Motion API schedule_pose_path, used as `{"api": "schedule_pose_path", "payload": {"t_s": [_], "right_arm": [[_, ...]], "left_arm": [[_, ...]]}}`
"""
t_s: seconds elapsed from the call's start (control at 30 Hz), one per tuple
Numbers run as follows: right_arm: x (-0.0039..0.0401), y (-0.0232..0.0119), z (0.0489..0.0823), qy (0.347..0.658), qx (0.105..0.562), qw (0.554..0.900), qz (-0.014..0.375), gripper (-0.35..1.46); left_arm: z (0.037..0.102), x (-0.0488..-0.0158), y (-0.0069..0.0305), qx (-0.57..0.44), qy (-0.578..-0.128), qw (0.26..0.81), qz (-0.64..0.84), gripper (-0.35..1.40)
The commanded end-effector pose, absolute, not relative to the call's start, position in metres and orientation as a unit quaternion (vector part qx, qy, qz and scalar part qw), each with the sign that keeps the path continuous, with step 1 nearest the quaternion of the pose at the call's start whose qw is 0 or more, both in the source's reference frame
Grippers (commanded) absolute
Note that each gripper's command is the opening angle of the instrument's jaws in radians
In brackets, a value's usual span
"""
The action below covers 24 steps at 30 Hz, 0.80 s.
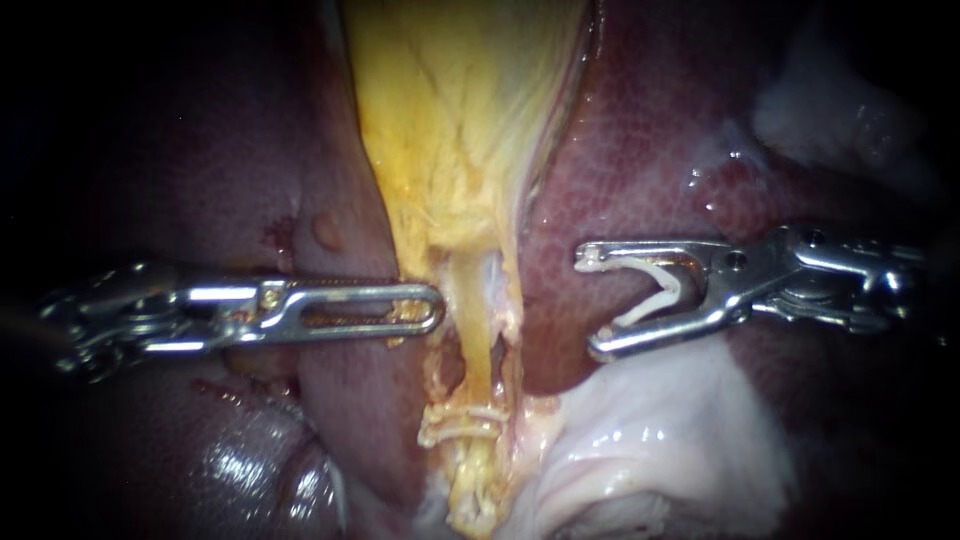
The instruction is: Clipping third clip left tube
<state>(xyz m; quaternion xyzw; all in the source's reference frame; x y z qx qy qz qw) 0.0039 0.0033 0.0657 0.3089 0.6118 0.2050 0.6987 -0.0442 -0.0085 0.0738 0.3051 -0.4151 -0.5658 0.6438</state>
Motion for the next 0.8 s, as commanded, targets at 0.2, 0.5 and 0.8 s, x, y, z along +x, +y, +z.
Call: {"api": "schedule_pose_path", "payload": {"t_s": [0.2,0.5,0.8], "right_arm": [[0.0042,0.0033,0.0656,0.612,0.307,0.699,0.206,0.6],[0.007,0.0007,0.0679,0.619,0.308,0.698,0.188,0.6],[0.012,-0.0035,0.0742,0.611,0.331,0.694,0.189,0.6]], "left_arm": [[0.072,-0.0426,-0.0074,0.313,-0.413,0.642,-0.565,-0.35],[0.0679,-0.0371,-0.0037,0.296,-0.421,0.624,-0.588,-0.35],[0.0677,-0.0366,-0.0039,0.295,-0.422,0.623,-0.589,-0.35]]}}
